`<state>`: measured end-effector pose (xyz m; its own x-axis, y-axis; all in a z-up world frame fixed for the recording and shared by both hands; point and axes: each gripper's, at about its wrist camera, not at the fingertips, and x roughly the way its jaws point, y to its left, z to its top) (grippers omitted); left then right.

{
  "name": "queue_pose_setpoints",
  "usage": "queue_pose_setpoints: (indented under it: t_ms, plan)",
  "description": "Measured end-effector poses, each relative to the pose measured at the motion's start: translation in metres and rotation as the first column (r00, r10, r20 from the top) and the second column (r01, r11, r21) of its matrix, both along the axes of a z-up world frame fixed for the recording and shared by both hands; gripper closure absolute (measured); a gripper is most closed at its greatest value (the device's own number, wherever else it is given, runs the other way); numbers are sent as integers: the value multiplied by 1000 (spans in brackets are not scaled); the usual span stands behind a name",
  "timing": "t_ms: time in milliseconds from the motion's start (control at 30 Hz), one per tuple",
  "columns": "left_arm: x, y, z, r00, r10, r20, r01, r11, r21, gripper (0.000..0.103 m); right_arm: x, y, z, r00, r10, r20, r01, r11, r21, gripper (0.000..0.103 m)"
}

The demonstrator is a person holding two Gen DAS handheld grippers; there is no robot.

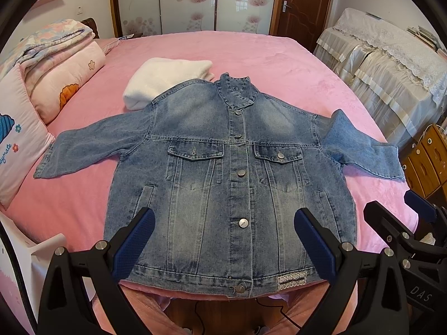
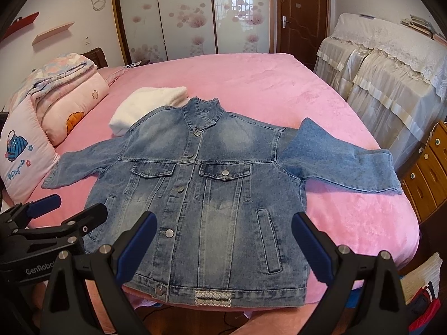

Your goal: Fold large clothes

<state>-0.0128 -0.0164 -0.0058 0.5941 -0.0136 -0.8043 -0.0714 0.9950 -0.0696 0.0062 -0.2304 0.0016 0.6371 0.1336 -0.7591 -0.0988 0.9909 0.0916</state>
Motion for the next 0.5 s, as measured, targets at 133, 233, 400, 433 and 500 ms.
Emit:
queue_pose_setpoints:
  t_ms: [133,233,400,433,500]
  plan:
    - [0,0,0,1000,0,0,0,1000,1,4,0,1,-1,1000,0,-2,0,1000,1,5]
    - [0,0,0,1000,1,0,-1,1000,1,4,0,1,-1,1000,0,-2,0,1000,1,5]
    - [0,0,0,1000,0,-2,0,1000,3,4,0,1,-1,1000,0,-2,0,1000,2,5]
    - [0,0,0,1000,0,-2,0,1000,2,4,0,0,-1,1000,-1,-2,1,1000,1,5]
    - [0,0,0,1000,-1,-3,1,1000,4,4,1,0,-1,1000,-1,-4,1,1000,5,5]
